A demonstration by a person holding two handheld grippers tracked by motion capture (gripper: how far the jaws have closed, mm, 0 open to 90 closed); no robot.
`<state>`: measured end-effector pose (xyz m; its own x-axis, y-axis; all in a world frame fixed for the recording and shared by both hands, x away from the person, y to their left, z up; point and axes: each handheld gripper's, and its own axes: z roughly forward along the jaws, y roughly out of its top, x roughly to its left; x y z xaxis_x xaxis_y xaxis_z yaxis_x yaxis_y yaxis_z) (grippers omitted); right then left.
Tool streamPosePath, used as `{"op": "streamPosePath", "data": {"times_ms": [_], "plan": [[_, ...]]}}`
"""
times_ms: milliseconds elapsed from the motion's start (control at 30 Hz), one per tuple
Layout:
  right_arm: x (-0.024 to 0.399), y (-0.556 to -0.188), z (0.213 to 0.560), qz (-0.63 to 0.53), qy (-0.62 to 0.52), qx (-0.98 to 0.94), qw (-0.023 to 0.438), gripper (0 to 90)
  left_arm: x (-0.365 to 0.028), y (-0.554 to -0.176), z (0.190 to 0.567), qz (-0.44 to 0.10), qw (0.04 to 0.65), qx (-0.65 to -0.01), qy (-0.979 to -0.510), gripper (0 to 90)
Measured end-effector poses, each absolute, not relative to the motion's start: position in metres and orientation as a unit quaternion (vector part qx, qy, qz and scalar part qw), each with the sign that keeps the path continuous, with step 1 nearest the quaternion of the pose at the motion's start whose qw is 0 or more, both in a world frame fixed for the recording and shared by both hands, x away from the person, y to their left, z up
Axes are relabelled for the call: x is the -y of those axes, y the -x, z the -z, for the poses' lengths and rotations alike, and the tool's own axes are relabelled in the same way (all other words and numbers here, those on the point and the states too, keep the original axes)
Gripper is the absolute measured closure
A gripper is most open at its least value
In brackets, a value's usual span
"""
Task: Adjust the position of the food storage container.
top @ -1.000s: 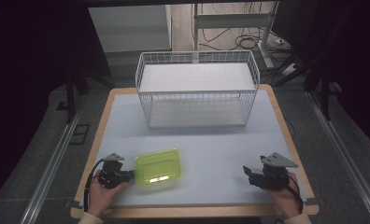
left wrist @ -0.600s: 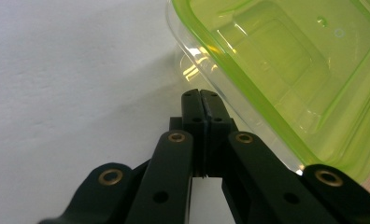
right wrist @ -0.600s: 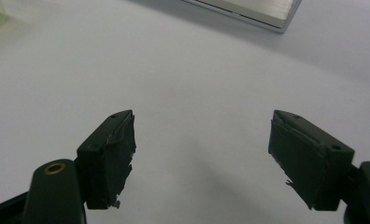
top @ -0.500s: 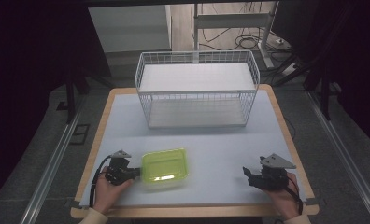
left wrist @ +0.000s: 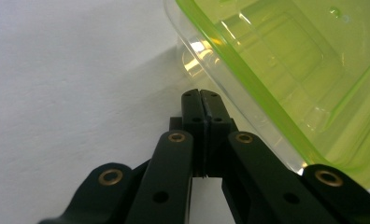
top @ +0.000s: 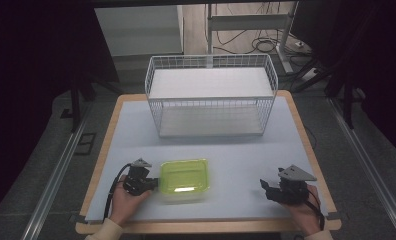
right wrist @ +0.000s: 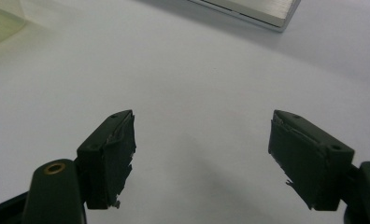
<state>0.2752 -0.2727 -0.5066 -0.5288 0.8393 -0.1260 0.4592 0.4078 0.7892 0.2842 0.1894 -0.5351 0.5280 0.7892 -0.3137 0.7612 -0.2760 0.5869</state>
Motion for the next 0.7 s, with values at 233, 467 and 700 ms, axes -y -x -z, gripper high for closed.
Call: {"op": "streamPosePath", "data": {"times_ms": [233,467,700], "plan": [[0.271,-0.275,0.506,-0.370,-0.395,-0.798,0.263,23.0,-0.173,-0.288,0.534,-0.020,0.356,-0.470,-0.808,90.0],[0.269,-0.275,0.504,-0.377,-0.390,-0.799,0.260,23.0,-0.157,-0.292,0.534,-0.018,0.356,-0.462,-0.812,90.0],[0.265,-0.278,0.506,-0.379,-0.384,-0.803,0.252,23.0,-0.139,-0.294,0.533,-0.014,0.361,-0.454,-0.815,90.0]]}}
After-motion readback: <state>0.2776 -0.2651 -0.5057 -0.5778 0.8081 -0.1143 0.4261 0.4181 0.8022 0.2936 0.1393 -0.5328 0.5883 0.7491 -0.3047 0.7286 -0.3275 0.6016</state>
